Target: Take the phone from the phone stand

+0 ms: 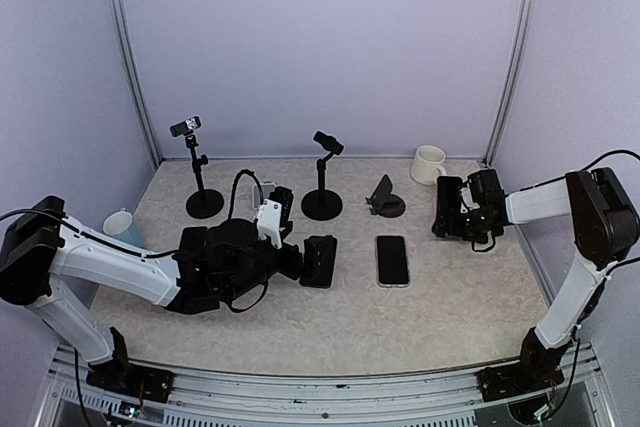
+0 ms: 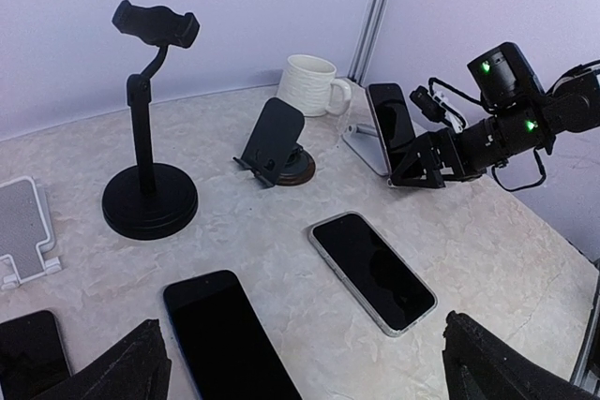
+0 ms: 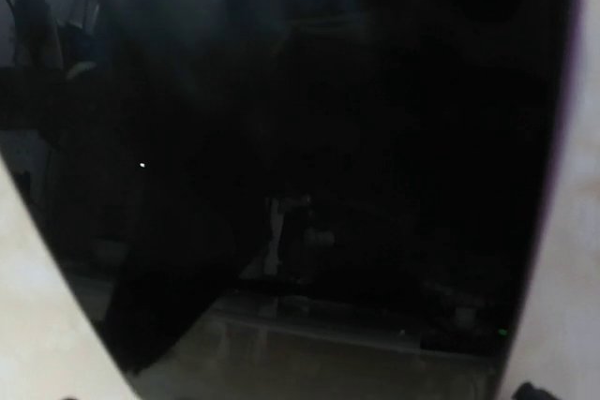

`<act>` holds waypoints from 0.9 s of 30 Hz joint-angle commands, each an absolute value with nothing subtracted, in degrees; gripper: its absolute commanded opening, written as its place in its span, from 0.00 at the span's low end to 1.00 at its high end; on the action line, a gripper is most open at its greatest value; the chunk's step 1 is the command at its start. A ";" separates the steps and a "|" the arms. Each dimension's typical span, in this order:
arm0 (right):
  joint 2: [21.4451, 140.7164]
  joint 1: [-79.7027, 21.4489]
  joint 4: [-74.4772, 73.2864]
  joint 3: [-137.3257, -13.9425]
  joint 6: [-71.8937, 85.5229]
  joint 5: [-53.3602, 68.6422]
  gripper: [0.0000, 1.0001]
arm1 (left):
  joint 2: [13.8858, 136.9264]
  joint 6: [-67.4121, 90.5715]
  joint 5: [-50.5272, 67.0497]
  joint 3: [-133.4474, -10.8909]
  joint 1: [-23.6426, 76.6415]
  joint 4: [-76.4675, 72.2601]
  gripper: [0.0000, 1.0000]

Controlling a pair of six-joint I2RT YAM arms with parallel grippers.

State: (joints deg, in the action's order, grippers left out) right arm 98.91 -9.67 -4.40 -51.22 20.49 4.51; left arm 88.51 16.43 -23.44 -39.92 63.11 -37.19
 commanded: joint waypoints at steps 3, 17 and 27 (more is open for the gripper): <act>97.79 -10.92 -2.28 -47.46 22.23 3.90 0.98 | 89.38 15.78 -24.00 -41.75 63.50 -36.82 0.99; 100.34 -11.15 -0.13 -46.72 21.41 0.76 0.81 | 89.21 15.91 -24.42 -41.51 63.54 -36.57 0.99; 102.68 -11.10 0.59 -49.36 19.16 0.77 0.75 | 89.21 15.91 -24.65 -41.48 63.54 -36.56 0.99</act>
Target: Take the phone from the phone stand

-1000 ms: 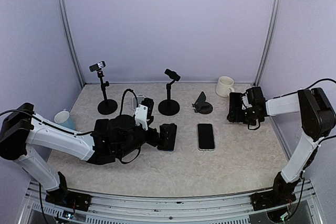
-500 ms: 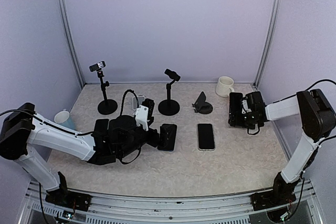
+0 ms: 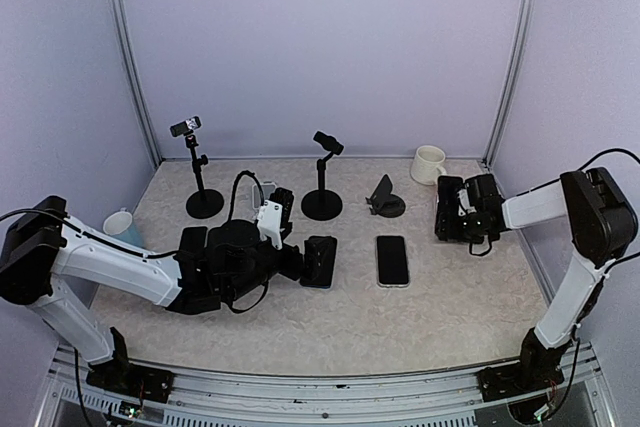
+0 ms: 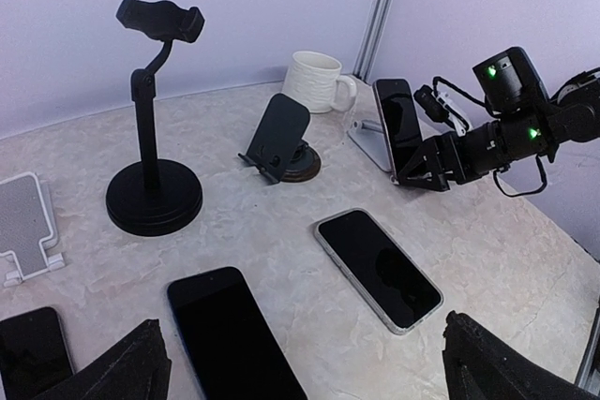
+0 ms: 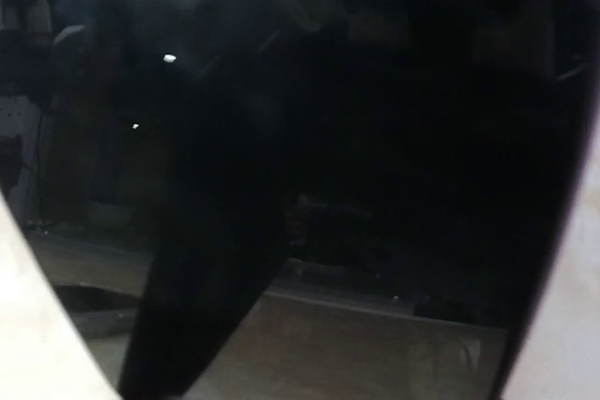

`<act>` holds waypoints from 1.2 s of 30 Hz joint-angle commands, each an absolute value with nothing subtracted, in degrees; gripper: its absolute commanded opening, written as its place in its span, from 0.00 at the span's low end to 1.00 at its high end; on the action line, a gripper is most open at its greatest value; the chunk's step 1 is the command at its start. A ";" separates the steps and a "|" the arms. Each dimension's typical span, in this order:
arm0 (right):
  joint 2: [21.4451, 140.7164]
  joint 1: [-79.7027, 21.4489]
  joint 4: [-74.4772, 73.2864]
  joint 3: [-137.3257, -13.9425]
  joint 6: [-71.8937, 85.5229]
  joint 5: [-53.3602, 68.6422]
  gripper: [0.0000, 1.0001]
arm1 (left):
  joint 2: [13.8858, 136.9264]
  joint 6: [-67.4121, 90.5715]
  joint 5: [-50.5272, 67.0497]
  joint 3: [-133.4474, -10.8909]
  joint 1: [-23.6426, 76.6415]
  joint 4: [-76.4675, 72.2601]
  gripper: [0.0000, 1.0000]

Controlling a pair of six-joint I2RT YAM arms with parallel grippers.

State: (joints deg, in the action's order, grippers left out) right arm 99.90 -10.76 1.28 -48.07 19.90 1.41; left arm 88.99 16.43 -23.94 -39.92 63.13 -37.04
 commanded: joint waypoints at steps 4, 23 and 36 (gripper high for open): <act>103.80 -10.65 0.70 -51.11 18.53 1.06 0.74 | 89.06 15.93 -24.76 -41.33 63.47 -36.52 0.99; 103.19 -8.96 -0.72 -55.44 18.00 1.42 1.00 | 89.54 15.79 -24.47 -41.50 63.15 -37.00 0.99; 108.98 -8.96 -2.47 -65.83 20.05 -0.68 1.00 | 88.95 15.87 -24.95 -40.78 63.02 -36.91 0.99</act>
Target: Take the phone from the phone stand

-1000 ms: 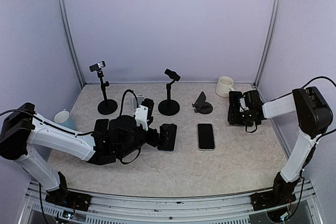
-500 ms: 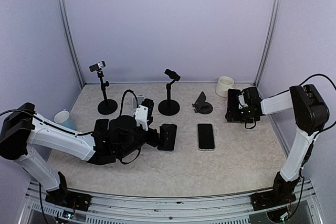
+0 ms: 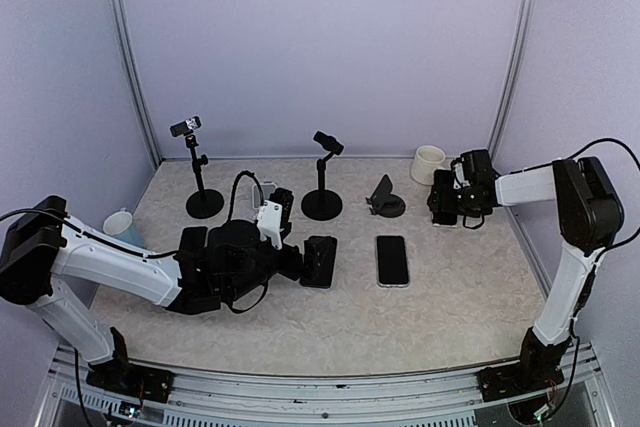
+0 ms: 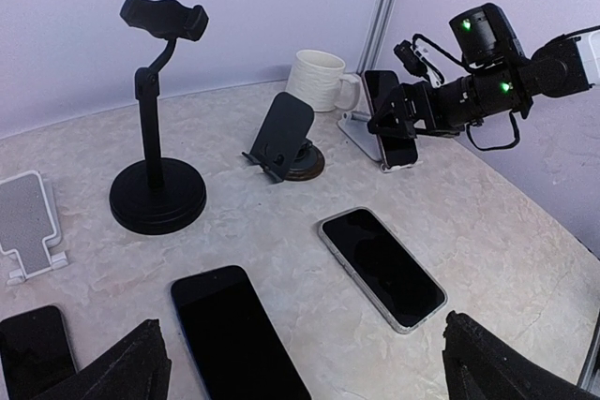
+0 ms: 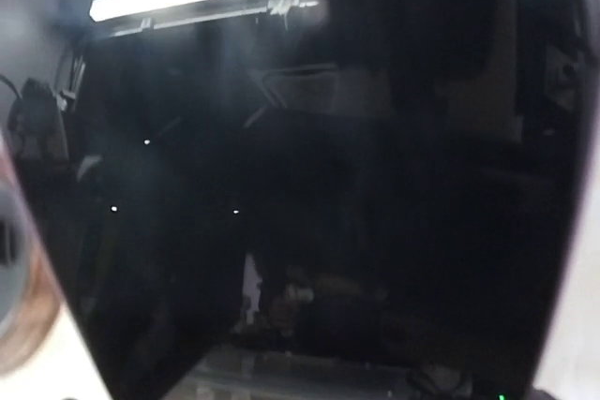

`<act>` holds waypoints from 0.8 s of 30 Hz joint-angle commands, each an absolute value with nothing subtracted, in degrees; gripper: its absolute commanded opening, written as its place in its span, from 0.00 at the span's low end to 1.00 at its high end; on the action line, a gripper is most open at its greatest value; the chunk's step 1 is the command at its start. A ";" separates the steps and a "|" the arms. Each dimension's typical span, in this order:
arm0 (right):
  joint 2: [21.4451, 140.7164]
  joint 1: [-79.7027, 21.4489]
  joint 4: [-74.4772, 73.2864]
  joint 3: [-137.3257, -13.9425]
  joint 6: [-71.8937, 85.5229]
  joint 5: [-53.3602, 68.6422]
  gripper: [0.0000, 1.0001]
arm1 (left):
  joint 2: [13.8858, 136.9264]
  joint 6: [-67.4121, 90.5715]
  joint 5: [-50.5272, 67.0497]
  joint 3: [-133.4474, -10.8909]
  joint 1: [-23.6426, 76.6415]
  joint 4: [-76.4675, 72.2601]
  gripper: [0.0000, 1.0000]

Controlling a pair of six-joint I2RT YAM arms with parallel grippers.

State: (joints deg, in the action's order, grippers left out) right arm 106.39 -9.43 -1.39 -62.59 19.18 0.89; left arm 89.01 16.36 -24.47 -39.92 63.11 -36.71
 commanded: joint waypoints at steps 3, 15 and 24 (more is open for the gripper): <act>110.28 -8.94 -3.23 -67.79 20.19 -1.79 1.00 | 88.77 15.80 -24.72 -40.78 62.78 -36.92 0.99; 109.51 -8.84 -2.88 -68.61 20.03 -2.36 0.79 | 88.77 15.69 -24.17 -40.61 62.31 -36.85 0.99; 107.29 -8.86 -2.58 -69.85 18.85 -0.69 0.68 | 88.90 15.47 -23.86 -41.02 62.18 -36.83 0.99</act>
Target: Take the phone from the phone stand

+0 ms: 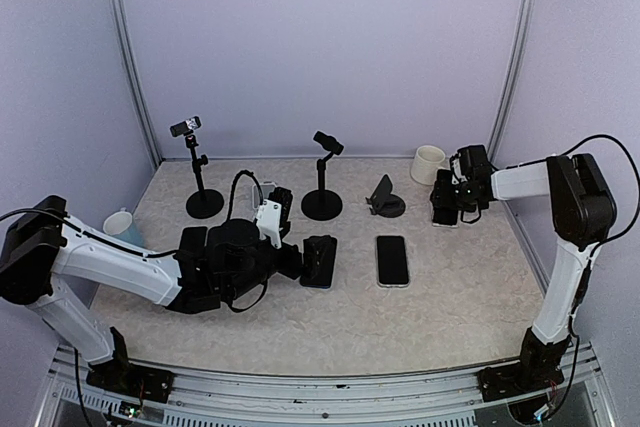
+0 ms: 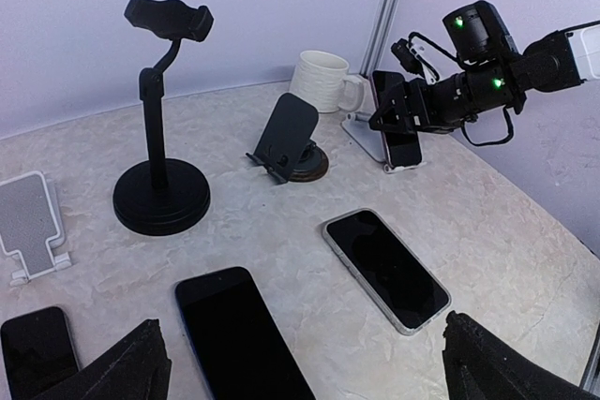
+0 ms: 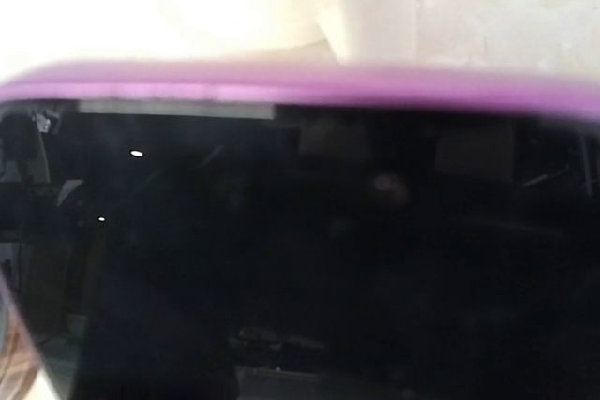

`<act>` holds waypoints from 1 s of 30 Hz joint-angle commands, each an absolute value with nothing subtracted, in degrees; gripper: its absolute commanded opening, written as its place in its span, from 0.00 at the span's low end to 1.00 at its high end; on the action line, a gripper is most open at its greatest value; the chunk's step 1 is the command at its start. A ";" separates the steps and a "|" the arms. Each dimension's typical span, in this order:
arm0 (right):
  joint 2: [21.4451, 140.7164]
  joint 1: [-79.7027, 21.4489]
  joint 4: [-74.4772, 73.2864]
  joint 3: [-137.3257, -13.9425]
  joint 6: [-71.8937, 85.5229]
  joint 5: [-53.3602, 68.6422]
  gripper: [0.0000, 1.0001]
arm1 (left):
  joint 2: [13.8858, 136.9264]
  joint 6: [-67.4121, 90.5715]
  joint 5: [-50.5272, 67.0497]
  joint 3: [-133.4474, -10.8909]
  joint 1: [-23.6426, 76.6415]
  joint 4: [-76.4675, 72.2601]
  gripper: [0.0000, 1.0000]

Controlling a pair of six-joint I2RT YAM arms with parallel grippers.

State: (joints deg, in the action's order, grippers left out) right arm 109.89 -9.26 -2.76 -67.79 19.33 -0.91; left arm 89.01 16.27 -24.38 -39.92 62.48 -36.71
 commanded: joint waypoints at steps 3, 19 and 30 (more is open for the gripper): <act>106.76 -8.86 -3.00 -70.85 18.53 -0.71 0.67 | 88.69 15.47 -23.84 -40.83 62.31 -36.74 0.99; 100.93 -8.70 -7.04 -75.47 16.30 0.13 0.66 | 88.50 15.47 -23.88 -40.94 62.27 -36.83 0.99; 90.30 -8.70 -14.44 -67.88 13.94 4.60 0.64 | 88.40 15.62 -24.10 -40.64 62.84 -37.33 0.99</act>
State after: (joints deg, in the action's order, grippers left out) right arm 94.67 -9.19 -11.18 -70.94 15.42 2.00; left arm 89.01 16.25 -24.38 -39.92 62.50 -36.71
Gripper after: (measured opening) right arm 0.734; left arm 0.989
